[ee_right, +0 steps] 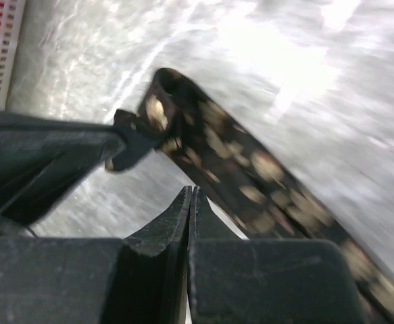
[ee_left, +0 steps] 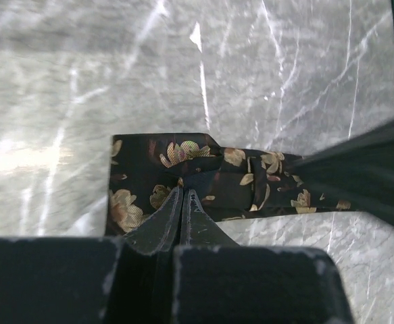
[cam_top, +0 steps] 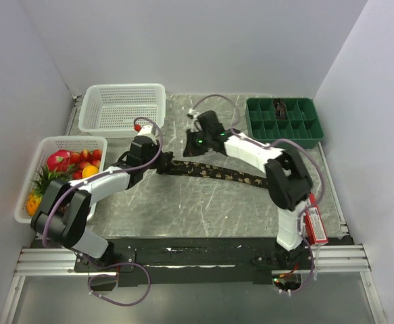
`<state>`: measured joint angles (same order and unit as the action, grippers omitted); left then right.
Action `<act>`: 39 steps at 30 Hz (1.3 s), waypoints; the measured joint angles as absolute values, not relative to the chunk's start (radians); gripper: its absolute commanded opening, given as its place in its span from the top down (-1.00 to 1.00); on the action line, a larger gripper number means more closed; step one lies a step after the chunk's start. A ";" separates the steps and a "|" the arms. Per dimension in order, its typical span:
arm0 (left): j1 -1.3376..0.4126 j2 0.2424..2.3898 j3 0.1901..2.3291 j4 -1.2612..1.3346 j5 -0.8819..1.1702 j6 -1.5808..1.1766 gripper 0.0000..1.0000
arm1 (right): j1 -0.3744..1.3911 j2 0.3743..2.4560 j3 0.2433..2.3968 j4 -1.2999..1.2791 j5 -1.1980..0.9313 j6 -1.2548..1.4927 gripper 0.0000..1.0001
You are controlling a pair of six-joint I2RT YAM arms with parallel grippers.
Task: Roll the ties
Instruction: Roll the tie at the center of the board.
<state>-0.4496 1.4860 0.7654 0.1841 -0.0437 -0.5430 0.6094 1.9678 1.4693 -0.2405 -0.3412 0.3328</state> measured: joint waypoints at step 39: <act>-0.508 1.732 0.813 0.355 0.081 -0.640 0.05 | 0.584 2.094 1.340 -0.047 -0.451 0.397 1.00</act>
